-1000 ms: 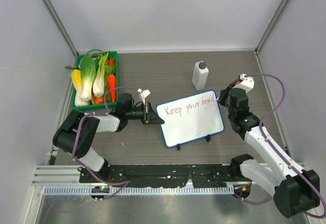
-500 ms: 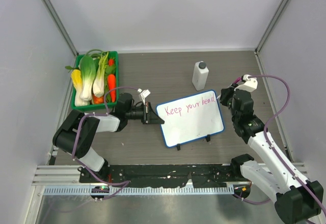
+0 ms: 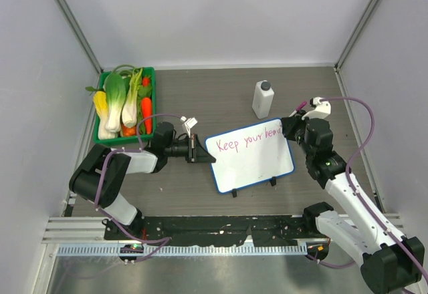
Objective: Write a sentence on the whiteboard
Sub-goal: Write on the whiteboard with the whiteboard.
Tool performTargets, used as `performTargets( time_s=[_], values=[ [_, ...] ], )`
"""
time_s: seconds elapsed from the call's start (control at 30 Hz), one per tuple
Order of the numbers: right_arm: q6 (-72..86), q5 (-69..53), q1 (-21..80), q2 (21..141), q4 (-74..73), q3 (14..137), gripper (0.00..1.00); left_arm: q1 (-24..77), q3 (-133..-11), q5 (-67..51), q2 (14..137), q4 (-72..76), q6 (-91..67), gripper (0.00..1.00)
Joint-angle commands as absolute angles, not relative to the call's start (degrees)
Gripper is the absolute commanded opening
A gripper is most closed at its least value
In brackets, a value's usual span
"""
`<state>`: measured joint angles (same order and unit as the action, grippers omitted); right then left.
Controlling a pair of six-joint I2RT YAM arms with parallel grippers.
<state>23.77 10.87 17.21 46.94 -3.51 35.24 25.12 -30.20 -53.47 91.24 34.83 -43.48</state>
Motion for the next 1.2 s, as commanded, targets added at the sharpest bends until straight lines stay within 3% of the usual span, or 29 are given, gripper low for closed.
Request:
performTargets(
  time_s=[0.0,0.23,0.7,1.17],
  values=[
    [24.17,6.33,18.1,47.2,2.1,35.33,0.01,26.54,-29.62,-51.06,91.23,28.04,-40.96,0.0],
    [24.08,7.02,23.54,47.64,3.78,35.59,0.02,26.54,-30.23,-50.8,91.05,27.33,-40.78,0.0],
    [20.48,20.74,49.2,55.01,10.71,37.71,0.02,26.54,-30.76,-50.1,90.88,26.28,-40.87,0.0],
    [20.04,27.41,57.39,61.43,18.89,35.33,0.01,26.54,-31.73,-50.01,91.4,24.88,-40.78,0.0]
  ],
)
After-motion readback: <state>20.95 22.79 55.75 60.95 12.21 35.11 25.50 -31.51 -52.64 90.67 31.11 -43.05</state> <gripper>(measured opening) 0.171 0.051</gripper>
